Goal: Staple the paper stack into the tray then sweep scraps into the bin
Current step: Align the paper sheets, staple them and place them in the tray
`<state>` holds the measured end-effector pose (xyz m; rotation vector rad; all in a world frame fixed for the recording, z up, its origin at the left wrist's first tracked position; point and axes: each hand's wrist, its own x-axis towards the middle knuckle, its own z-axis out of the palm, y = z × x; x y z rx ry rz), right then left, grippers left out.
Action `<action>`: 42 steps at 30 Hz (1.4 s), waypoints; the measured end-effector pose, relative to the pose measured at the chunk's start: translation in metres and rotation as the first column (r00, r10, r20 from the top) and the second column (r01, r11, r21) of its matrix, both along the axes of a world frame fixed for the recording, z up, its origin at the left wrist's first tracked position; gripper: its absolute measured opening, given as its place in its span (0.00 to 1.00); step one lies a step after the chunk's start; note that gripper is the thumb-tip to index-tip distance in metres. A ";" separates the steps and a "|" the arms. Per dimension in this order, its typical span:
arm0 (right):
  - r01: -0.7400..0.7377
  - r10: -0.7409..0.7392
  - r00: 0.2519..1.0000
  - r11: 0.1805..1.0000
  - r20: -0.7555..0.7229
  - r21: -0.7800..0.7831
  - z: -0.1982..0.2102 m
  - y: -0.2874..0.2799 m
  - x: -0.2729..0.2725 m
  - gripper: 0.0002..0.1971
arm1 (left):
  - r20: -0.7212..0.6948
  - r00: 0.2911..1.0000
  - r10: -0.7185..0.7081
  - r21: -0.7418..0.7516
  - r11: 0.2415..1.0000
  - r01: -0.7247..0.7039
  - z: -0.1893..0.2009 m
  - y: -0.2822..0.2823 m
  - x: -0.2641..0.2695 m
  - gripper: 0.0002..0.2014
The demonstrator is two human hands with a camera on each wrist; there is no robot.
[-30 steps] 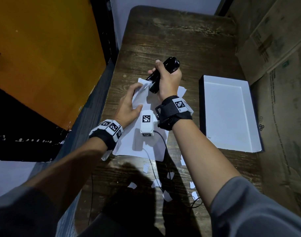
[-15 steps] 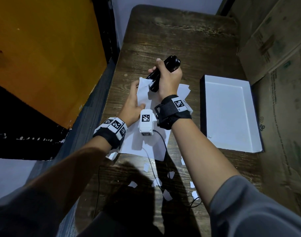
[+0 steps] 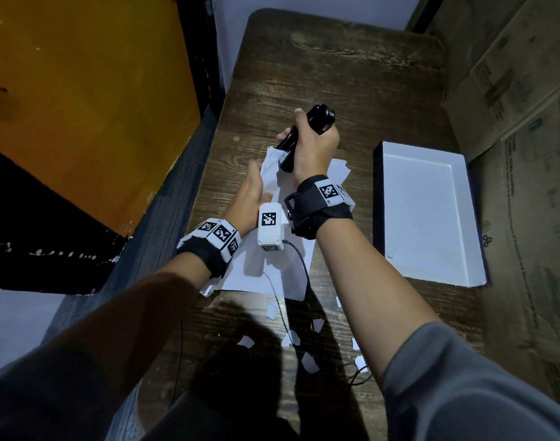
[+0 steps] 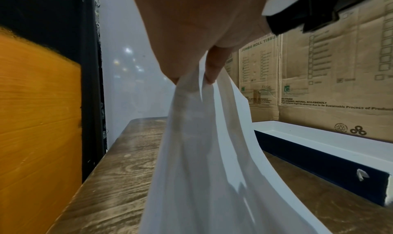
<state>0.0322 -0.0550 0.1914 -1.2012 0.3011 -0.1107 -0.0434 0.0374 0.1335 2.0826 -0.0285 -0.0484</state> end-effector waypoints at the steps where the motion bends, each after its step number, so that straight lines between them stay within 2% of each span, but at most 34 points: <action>1: 0.020 -0.019 1.000 1.000 -0.023 0.010 0.001 0.000 0.000 0.09 | -0.001 1.000 -0.008 0.003 1.000 0.008 0.000 0.000 0.000 0.14; 4: 0.093 -0.087 0.992 0.994 -0.096 0.062 0.001 -0.001 0.005 0.10 | -0.035 0.998 -0.048 -0.030 0.998 0.047 0.003 0.001 -0.002 0.12; 7: 0.102 -0.091 0.989 0.990 -0.113 0.095 -0.002 -0.002 0.007 0.09 | -0.027 0.998 -0.056 -0.045 0.997 0.055 0.004 0.004 0.001 0.15; 11: -0.009 0.008 1.000 0.987 0.008 0.161 -0.008 -0.013 0.007 0.08 | -0.045 0.998 0.032 -0.034 0.999 -0.034 -0.002 0.009 0.007 0.26; 14: -0.001 -0.003 0.996 0.999 0.095 0.051 -0.009 -0.044 0.007 0.10 | -0.043 0.997 0.058 0.058 0.997 -0.055 -0.010 0.013 0.008 0.25; 16: -0.042 0.057 0.996 0.978 0.069 -0.203 -0.017 -0.079 0.001 0.17 | -0.044 0.994 0.098 0.077 0.992 -0.095 -0.017 0.016 0.011 0.22; 17: -0.103 0.115 0.993 0.933 0.014 -0.344 -0.026 -0.100 -0.005 0.22 | -0.063 0.988 0.140 0.057 0.989 -0.136 -0.019 0.015 0.012 0.20; 19: -0.284 0.249 0.959 0.790 -0.139 -0.544 -0.046 -0.149 -0.024 0.27 | -0.109 0.966 0.234 0.029 0.972 -0.232 -0.021 0.010 0.014 0.18; 21: -0.471 0.302 0.882 0.566 -0.361 -0.677 -0.069 -0.201 -0.051 0.24 | -0.138 0.943 0.303 0.008 0.952 -0.305 -0.022 0.007 0.014 0.17; 23: -0.544 0.169 0.838 0.338 -0.519 -0.768 -0.086 -0.250 -0.085 0.19 | -0.148 0.939 0.310 -0.047 0.946 -0.320 -0.025 0.008 0.016 0.18; 24: -0.556 0.075 0.827 0.254 -0.557 -0.791 -0.095 -0.275 -0.104 0.17 | -0.137 0.944 0.301 -0.066 0.948 -0.312 -0.027 0.008 0.017 0.19; 26: -0.600 -0.084 0.782 0.167 -0.617 -0.782 -0.116 -0.317 -0.137 0.18 | -0.120 0.949 0.293 -0.070 0.951 -0.302 -0.030 0.010 0.021 0.20; 30: -0.692 -0.279 0.660 0.135 -0.697 -0.709 -0.154 -0.371 -0.183 0.21 | -0.097 0.946 0.309 -0.081 0.945 -0.317 -0.028 0.011 0.024 0.22; 32: -0.701 -0.335 0.633 0.133 -0.698 -0.700 -0.166 -0.385 -0.198 0.20 | -0.086 0.943 0.323 -0.089 0.940 -0.330 -0.026 0.010 0.022 0.22; 39: -0.677 -0.375 0.667 0.057 -0.644 -0.734 -0.196 -0.402 -0.217 0.21 | 0.056 0.944 0.325 -0.092 0.943 -0.320 -0.015 0.000 0.013 0.19; 42: -0.649 -0.411 0.652 0.132 -0.637 -0.749 -0.194 -0.396 -0.216 0.21 | 0.100 0.938 0.331 -0.153 0.937 -0.314 0.000 -0.004 0.007 0.20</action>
